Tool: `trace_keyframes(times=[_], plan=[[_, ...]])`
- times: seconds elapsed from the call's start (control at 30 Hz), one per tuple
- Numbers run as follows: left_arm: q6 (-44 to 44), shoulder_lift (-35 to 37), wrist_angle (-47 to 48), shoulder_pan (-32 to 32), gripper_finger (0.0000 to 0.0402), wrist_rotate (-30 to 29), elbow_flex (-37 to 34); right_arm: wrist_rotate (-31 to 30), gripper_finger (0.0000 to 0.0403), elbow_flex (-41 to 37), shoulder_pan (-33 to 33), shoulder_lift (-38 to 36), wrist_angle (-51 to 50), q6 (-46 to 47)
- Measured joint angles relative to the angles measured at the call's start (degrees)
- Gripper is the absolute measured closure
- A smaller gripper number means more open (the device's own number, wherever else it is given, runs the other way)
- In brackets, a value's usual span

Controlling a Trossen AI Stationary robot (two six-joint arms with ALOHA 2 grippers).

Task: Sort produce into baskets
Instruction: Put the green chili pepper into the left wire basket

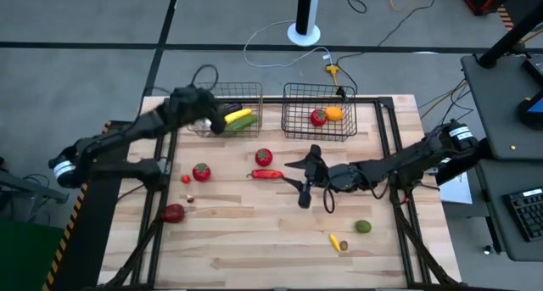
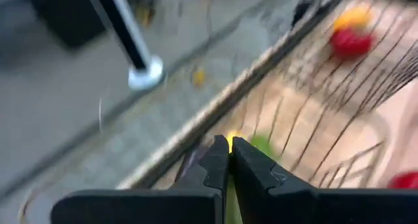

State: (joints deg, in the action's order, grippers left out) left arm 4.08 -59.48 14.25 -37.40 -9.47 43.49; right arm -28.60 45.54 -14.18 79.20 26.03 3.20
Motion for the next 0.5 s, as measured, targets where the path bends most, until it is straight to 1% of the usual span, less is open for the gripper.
trace_keyframes(times=[0.07,0.13,0.27,0.4,0.5], plan=[[-0.3,-3.1,5.5,-2.8,0.0401,0.4,2.7,0.0,0.0209,0.0,0.4,0.3,0.0,0.0],[-0.2,-6.5,10.5,-4.3,0.0401,0.5,5.4,0.0,0.0209,0.0,0.8,0.4,-0.6,0.0],[2.2,-14.0,17.2,-5.3,0.0401,0.5,10.5,0.0,0.0209,0.0,1.0,0.7,-0.8,0.2],[4.1,-20.1,19.7,-5.2,0.0401,-0.1,14.6,0.1,0.0209,0.0,1.0,0.7,-1.3,0.2],[4.2,-22.8,19.6,-5.3,0.0401,-0.4,15.5,0.1,0.0209,0.0,1.0,0.7,-1.8,0.2]])
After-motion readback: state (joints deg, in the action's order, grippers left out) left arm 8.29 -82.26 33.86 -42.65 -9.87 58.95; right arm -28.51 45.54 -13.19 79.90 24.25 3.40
